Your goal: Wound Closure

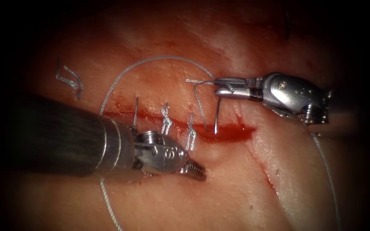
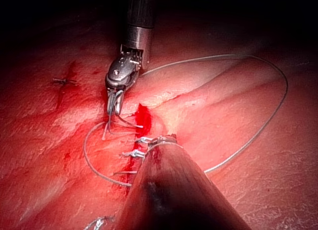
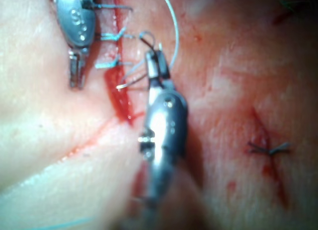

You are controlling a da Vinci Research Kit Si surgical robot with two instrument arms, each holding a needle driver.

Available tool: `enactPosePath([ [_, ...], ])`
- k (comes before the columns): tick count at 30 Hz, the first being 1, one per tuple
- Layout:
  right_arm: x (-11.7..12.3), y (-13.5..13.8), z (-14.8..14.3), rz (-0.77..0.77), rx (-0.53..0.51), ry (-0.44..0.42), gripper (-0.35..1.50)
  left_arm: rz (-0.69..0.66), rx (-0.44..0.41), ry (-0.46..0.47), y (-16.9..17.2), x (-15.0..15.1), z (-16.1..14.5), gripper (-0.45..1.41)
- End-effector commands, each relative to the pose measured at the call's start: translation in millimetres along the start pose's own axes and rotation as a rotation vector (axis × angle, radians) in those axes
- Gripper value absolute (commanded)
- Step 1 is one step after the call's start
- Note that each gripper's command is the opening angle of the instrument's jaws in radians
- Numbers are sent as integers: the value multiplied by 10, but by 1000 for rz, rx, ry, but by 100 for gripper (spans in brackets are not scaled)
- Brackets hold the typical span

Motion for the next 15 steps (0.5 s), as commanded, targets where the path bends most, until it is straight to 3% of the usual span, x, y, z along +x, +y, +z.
enactPosePath([
  [1,-7,0,9,9,7,6,-35,1,0,1,-2,0,9,-21],
  [15,-10,-10,13,116,65,11,-35,4,-2,0,-4,-2,8,-21],
])
